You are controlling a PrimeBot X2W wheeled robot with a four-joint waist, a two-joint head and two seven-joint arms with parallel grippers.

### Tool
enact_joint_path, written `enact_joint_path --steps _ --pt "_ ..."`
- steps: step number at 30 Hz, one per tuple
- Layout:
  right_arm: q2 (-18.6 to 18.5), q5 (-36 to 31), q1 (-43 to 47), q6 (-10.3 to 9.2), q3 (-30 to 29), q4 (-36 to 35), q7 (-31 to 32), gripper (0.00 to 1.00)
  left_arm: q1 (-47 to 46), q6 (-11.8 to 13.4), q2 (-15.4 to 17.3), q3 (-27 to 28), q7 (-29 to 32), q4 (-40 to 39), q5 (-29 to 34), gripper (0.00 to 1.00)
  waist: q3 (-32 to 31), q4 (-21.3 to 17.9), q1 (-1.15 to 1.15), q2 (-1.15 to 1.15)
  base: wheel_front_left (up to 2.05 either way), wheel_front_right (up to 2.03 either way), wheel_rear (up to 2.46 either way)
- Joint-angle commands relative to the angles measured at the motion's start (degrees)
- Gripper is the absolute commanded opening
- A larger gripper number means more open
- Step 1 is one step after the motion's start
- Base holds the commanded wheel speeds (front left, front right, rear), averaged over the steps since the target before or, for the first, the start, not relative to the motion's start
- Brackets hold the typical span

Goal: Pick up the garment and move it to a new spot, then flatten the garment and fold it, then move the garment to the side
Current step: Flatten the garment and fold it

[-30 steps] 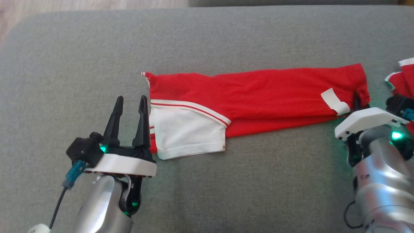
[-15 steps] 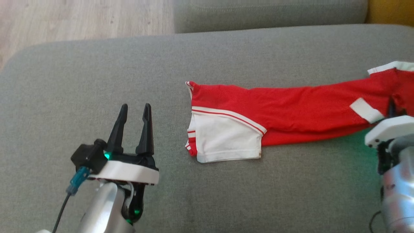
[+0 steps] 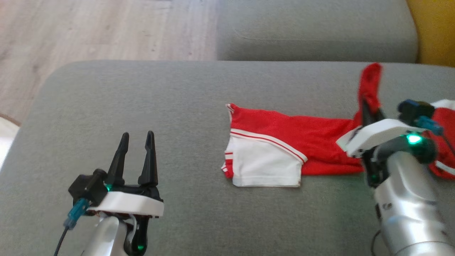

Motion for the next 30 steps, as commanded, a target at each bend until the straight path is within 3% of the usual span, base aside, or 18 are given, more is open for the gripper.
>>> enact_joint_path --steps 1,6,12,30 --pt "1.0 4.9 -1.0 -0.05 5.6 -2.7 0.4 0.00 -2.0 0.1 1.2 2.4 -0.5 -1.5 0.0 1.00 -1.5 2.4 0.01 0.00 0.00 0.00 0.00" --pt "1.0 14.4 0.3 -0.05 16.5 -5.3 1.2 0.00 -2.0 0.1 2.0 2.6 -0.5 -1.4 -0.1 1.00 -1.5 5.1 0.01 0.00 0.00 0.00 0.00" --pt "1.0 22.3 1.4 -0.05 24.8 -4.2 -1.4 0.00 -2.5 0.1 2.4 1.4 -0.4 -1.1 -0.3 1.00 -0.4 8.2 0.01 0.00 0.00 0.00 0.00" --pt "1.0 32.4 -1.5 -0.05 39.0 6.5 -6.7 0.00 -5.3 0.1 1.5 -2.6 -0.4 0.1 -1.5 1.00 3.6 13.2 0.01 0.00 0.00 0.00 0.00"
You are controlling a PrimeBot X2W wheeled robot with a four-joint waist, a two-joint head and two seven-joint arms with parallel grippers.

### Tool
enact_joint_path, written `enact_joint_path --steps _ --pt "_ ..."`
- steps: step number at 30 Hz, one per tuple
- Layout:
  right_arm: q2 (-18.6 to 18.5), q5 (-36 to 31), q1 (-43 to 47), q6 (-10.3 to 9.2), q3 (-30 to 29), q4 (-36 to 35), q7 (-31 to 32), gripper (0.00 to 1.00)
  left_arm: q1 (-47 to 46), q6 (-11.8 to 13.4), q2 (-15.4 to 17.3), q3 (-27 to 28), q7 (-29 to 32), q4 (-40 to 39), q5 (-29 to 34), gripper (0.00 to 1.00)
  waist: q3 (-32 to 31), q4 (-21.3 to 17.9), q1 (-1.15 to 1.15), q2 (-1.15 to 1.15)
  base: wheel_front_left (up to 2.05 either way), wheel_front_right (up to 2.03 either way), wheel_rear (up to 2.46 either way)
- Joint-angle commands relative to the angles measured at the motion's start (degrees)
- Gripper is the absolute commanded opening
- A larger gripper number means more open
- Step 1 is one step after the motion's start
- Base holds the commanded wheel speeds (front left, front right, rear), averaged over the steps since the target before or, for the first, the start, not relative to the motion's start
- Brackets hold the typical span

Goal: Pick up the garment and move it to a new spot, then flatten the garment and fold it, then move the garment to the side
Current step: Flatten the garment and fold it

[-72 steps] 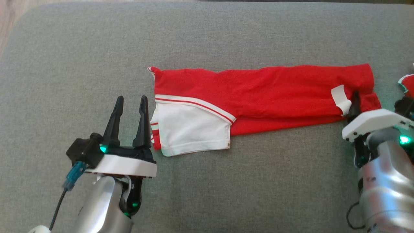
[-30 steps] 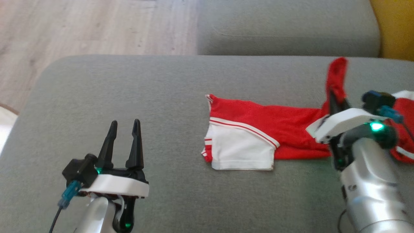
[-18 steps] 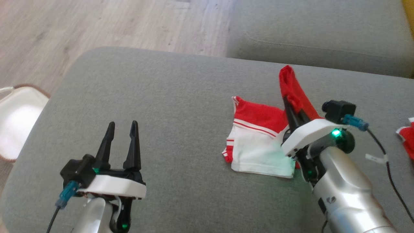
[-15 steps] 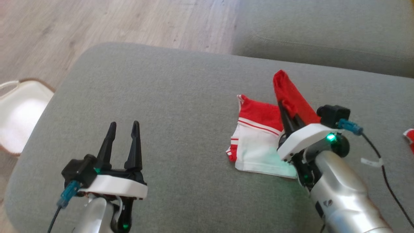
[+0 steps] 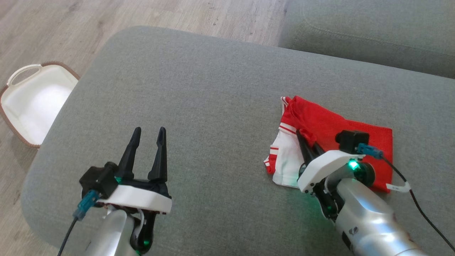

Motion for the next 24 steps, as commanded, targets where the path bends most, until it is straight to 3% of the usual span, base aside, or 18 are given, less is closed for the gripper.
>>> enact_joint_path --steps 1,3,4,5,16,20,24 --pt "0.8 0.5 -2.2 -0.05 1.5 -1.1 -0.9 0.00 -3.1 0.1 0.5 1.5 -0.4 -1.3 -0.5 1.00 0.1 0.2 -0.01 0.00 0.00 0.00 0.00" --pt "0.8 1.5 -2.2 -0.05 3.0 -0.9 -1.0 0.02 -3.3 0.1 0.5 1.3 -0.4 -1.0 -0.6 1.00 0.2 0.3 -0.01 0.00 0.00 0.00 0.00" --pt "0.8 2.1 -2.0 -0.05 4.1 -1.0 -1.0 0.71 -3.4 0.1 0.5 1.3 -0.4 -0.9 -0.7 1.00 0.3 0.3 -0.01 0.00 0.00 0.00 0.00" --pt "0.8 2.4 -1.9 -0.05 5.3 -0.6 -0.7 1.00 -3.5 0.1 0.5 1.1 -0.4 -0.8 -0.8 1.00 0.3 0.2 -0.01 0.00 0.00 0.00 0.00" --pt "0.8 11.0 -1.4 -0.05 17.9 -9.6 1.3 1.00 -4.1 0.3 1.5 0.5 -0.2 0.3 -1.7 1.00 -0.8 -3.1 -0.01 0.00 0.00 0.00 0.00" --pt "0.8 11.1 -3.7 -0.05 17.1 -8.8 -0.5 1.00 -3.8 0.4 1.9 1.1 -0.2 -0.2 -1.9 1.00 -1.7 -6.0 -0.01 0.00 0.00 0.00 0.00" --pt "0.4 4.9 -7.3 -0.05 10.4 -5.1 -1.3 1.00 -3.3 0.9 2.0 2.3 -0.4 -1.4 -1.9 1.00 -2.3 -9.4 -0.01 0.00 0.00 0.00 0.00"
